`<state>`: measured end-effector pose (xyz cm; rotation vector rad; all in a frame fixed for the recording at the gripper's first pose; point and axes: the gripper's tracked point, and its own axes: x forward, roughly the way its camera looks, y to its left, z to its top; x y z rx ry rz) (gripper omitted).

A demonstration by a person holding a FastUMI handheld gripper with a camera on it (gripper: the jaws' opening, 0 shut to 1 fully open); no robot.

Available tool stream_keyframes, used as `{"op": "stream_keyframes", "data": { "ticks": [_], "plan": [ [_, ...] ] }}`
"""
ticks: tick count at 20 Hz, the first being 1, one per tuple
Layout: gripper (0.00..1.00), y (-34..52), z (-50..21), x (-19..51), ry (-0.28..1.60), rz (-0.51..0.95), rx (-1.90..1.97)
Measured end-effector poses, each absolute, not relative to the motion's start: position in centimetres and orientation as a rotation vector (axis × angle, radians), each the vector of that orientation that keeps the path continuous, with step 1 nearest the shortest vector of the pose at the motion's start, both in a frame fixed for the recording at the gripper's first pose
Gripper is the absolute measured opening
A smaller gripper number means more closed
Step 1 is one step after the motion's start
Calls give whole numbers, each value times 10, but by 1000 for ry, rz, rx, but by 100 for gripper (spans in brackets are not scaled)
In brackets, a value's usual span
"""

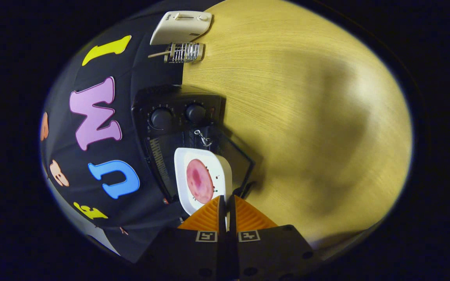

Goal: Open the toaster oven, put the food inside, and close the toaster oven door.

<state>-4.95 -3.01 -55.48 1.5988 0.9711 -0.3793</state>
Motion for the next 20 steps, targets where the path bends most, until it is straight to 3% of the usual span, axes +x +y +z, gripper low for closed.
{"op": "stream_keyframes", "data": {
  "ticks": [8, 20],
  "plan": [
    [5, 5, -583, 28, 835, -613, 1628],
    [6, 27, -617, 109, 699, -756, 1702]
  ]
}}
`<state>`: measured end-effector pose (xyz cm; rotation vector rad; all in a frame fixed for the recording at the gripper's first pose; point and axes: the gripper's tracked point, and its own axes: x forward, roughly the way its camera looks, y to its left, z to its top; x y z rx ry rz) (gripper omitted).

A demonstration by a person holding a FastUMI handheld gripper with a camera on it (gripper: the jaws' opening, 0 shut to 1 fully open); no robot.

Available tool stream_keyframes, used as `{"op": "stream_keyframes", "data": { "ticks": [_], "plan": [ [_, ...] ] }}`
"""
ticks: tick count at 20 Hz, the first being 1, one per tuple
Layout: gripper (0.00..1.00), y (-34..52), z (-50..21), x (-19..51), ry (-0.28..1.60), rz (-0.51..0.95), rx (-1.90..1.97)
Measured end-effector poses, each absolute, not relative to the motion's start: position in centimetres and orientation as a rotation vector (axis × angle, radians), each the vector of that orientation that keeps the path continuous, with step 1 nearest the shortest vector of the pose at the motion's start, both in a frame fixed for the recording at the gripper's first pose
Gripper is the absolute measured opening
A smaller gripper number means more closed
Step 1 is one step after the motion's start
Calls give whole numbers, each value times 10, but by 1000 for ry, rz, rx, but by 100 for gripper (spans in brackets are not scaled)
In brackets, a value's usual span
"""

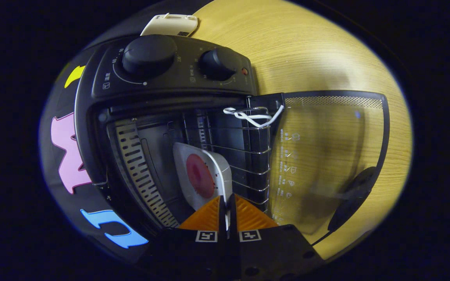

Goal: Open the toaster oven, put the food inside, and close the toaster oven door.

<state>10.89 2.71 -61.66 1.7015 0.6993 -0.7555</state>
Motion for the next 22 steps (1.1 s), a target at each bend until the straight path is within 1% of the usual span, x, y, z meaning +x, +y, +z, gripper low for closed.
{"op": "stream_keyframes", "data": {
  "ticks": [1, 2, 3, 4, 5, 6, 7, 8, 9, 14, 18, 20, 22],
  "plan": [
    [6, 28, -619, 112, 700, -750, 1709],
    [10, 32, -620, 115, 689, -734, 1727],
    [15, 28, -612, 114, 677, -722, 1741],
    [24, 31, -612, 113, 691, -716, 1747],
    [40, 33, -612, 111, 703, -719, 1743],
    [43, 36, -611, 110, 713, -713, 1736],
    [45, 38, -608, 109, 718, -700, 1732],
    [50, 42, -605, 105, 737, -688, 1721],
    [52, 46, -602, 101, 755, -667, 1711],
    [52, 70, -576, 60, 884, -496, 1597],
    [98, 70, -567, 12, 996, -372, 1332],
    [99, 69, -565, -13, 1056, -299, 1164],
    [99, 71, -557, -29, 1074, -212, 1023]
  ]
}}
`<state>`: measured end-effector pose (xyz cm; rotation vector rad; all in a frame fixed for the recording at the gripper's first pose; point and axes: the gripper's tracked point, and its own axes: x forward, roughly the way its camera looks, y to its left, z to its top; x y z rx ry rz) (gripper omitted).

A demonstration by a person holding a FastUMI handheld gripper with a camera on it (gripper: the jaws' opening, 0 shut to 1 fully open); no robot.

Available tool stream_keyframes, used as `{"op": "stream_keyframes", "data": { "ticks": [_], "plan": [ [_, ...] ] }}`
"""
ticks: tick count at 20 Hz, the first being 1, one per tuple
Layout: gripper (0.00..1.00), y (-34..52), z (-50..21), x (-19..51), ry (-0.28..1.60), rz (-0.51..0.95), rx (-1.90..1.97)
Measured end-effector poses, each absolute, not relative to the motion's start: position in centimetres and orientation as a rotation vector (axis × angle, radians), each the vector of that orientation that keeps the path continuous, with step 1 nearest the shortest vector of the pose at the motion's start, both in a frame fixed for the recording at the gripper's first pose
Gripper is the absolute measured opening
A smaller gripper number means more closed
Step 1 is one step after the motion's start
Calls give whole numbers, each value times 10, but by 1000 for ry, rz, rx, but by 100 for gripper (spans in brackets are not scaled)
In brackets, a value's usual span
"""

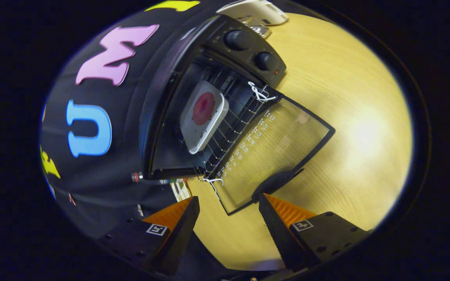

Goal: Open the toaster oven, put the food inside, and close the toaster oven door.

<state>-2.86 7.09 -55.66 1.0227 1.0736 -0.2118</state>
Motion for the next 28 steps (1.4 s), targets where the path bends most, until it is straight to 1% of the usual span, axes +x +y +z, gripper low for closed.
{"op": "stream_keyframes", "data": {
  "ticks": [3, 5, 8, 10, 13, 16, 20, 28],
  "plan": [
    [99, 77, -559, -44, 1096, -69, 732],
    [99, 72, -565, -55, 1111, -6, 495],
    [99, 60, -579, -62, 1101, 53, 128],
    [99, 62, -595, -67, 1115, 77, 2],
    [99, 76, -618, -85, 1208, 68, 41],
    [99, 75, -643, -92, 1272, -5, 128],
    [100, 58, -657, -84, 1269, -74, 102],
    [99, 49, -666, -63, 1246, -151, 133]
  ]
}}
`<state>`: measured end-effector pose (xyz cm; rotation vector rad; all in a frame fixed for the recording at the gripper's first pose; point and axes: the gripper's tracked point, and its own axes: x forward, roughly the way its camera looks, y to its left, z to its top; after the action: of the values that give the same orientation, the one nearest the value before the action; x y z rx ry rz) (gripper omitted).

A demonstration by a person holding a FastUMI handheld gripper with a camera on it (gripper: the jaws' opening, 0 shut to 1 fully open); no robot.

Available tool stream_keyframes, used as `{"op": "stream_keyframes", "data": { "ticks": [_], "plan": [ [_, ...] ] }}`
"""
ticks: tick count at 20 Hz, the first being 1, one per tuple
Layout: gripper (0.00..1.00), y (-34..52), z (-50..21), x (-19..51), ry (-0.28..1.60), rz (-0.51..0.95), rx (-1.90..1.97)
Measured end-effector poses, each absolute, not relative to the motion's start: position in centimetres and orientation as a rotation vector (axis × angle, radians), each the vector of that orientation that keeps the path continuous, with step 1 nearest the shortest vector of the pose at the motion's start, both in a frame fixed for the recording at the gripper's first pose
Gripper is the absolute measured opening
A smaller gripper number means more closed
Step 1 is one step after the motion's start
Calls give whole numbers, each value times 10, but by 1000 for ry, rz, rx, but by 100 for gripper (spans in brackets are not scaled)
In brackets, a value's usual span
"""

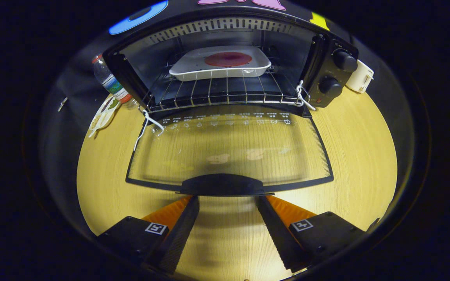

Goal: Open the toaster oven, put the food inside, and close the toaster oven door.

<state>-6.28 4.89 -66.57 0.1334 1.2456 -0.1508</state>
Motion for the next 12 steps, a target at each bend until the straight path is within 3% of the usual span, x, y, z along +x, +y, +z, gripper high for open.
{"op": "stream_keyframes", "data": {
  "ticks": [12],
  "plan": [
    [98, 56, -595, -51, 1020, -112, 216]
  ]
}}
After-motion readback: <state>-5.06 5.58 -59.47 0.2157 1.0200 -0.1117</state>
